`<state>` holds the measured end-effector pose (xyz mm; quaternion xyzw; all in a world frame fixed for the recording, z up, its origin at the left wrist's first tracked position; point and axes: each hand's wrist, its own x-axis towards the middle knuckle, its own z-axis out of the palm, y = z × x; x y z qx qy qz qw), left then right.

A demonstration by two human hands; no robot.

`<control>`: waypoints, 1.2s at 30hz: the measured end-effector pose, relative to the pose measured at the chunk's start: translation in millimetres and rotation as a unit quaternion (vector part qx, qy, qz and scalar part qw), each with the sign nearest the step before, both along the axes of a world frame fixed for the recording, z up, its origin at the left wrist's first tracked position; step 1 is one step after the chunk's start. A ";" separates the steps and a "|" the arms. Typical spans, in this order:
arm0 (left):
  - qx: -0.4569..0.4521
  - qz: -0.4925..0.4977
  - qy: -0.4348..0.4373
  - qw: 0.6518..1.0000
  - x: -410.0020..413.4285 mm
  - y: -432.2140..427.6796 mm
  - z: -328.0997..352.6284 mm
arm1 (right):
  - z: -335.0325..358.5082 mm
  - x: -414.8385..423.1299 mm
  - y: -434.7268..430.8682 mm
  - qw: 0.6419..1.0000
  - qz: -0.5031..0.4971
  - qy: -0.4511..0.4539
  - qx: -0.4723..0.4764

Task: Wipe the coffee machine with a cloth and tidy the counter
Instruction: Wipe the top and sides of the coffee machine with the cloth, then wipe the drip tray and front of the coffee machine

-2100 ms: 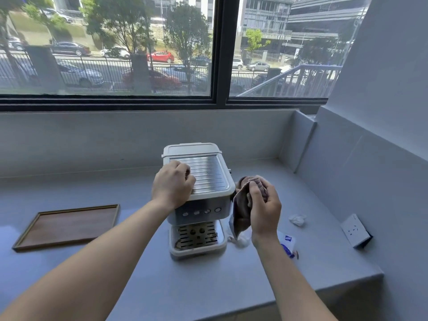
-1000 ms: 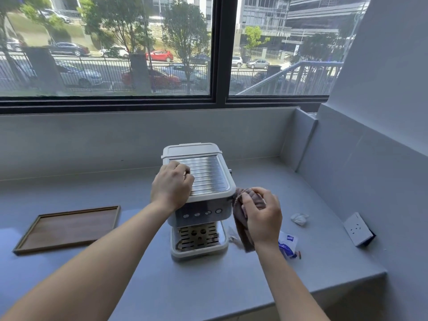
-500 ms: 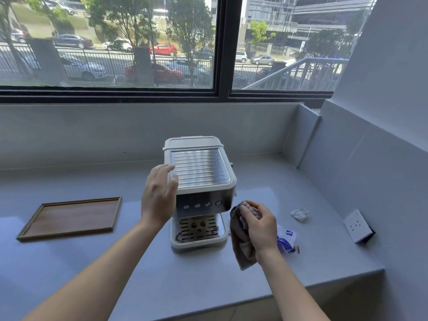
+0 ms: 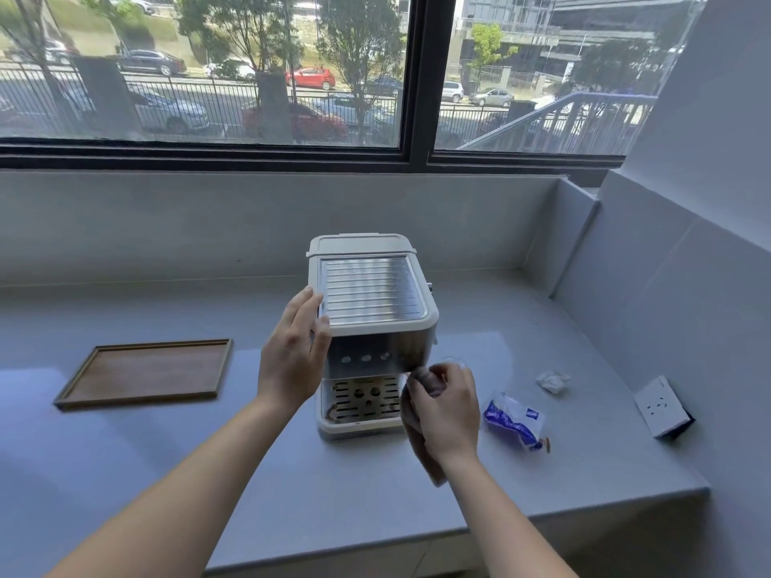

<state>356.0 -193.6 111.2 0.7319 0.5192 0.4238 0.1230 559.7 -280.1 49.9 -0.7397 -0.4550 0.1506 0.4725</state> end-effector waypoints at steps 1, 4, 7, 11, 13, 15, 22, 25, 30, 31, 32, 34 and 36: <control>0.002 -0.001 0.004 1.000 -0.7 0.0 0.1 | -3.3 4.2 -1.0 1.000 -0.005 -0.001 -0.016; 0.009 -0.002 0.020 1.000 -2.6 0.2 -0.1 | -6.7 13.3 -5.9 1.000 -0.006 0.016 -0.022; 0.016 -0.001 0.034 0.999 -2.5 0.0 -0.5 | -7.7 16.8 -12.6 0.998 0.011 0.060 -0.012; 0.017 0.000 0.033 0.999 -1.8 -1.7 1.2 | -13.2 14.4 -18.5 0.990 0.011 0.141 -0.025; 0.021 -0.007 0.025 0.999 -3.0 -2.1 1.4 | -14.2 13.4 -19.1 0.986 0.012 0.166 -0.035; 0.024 -0.007 0.004 1.000 -7.8 -3.9 -4.1 | -15.1 13.7 -19.3 0.983 0.020 0.177 -0.043; -0.061 0.049 0.003 0.997 -42.5 -28.3 -80.0 | -29.4 24.1 -26.2 0.969 0.060 0.223 -0.087; -0.123 0.045 0.049 0.990 -44.7 -39.5 -120.8 | -46.1 24.2 -32.4 0.963 0.112 0.205 -0.136; -0.226 0.025 0.078 0.971 -30.4 -41.0 -166.7 | -78.5 31.8 -36.6 0.968 0.194 0.040 -0.157; -0.234 0.023 0.078 0.969 -26.3 -37.6 -171.7 | -83.3 34.1 -36.6 0.966 0.206 0.004 -0.155; -0.239 0.022 0.081 0.968 -22.1 -33.8 -176.2 | -87.7 36.3 -36.7 0.965 0.213 -0.031 -0.151; -0.246 0.023 0.087 0.965 -15.0 -27.7 -184.8 | -98.3 40.0 -37.0 0.957 0.226 -0.114 -0.141; -0.246 0.026 0.082 0.965 -10.4 -25.1 -193.5 | -110.1 41.2 -40.4 0.936 0.247 -0.204 -0.142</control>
